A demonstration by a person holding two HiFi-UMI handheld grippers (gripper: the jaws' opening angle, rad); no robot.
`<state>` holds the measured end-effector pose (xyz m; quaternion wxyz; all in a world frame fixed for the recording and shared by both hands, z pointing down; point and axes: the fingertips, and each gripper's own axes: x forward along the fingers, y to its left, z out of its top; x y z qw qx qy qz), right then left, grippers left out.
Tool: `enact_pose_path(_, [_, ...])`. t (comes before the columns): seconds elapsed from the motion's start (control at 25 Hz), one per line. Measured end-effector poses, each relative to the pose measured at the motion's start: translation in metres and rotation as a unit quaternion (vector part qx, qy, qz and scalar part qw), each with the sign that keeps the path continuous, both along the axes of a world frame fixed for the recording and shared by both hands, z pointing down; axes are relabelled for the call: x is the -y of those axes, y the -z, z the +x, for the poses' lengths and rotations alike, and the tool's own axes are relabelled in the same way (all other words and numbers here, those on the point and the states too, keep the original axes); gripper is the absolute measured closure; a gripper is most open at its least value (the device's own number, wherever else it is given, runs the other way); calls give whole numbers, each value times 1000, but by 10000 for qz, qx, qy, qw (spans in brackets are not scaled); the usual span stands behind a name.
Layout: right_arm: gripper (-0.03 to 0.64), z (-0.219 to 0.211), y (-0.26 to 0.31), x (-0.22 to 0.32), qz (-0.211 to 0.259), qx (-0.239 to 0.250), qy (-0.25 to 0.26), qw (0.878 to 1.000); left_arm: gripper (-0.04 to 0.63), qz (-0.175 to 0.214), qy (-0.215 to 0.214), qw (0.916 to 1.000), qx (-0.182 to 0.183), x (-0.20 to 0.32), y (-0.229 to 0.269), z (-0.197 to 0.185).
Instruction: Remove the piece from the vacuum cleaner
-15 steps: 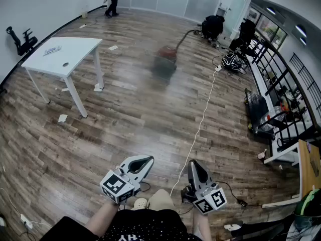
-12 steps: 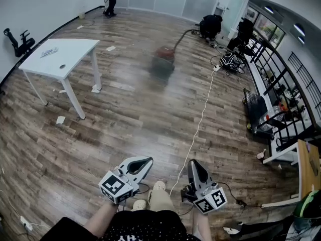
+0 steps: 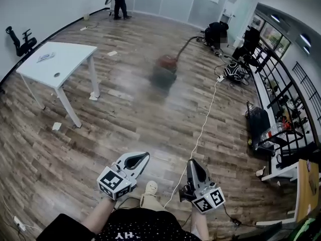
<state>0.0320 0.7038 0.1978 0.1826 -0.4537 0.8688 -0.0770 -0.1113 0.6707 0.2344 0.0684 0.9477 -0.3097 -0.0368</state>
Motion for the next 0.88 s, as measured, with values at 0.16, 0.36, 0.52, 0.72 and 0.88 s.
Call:
enact_pose_path(0.16, [607,14,6,60,5,-39,251,9997,595,96,85,9999,-18,60,12,21])
enact_pose_path(0.36, [607,43,1,128,-5,-4,406,9992,595,144,214,9997,8,128,11,50])
enact_pose_path(0.52, [607,55,-6,165,-18,-73,660,9978,595,163,341,9993,-30,161,9,67])
enact_pose_path(0.72, [607,62,-6,189,6,-33,780,9969,595,87,350,9993,84,176,2,79])
enact_pose_path(0.88, [607,63,-13,200,-90,31,816,9966,595,18,332,9994,121,186,-3,82])
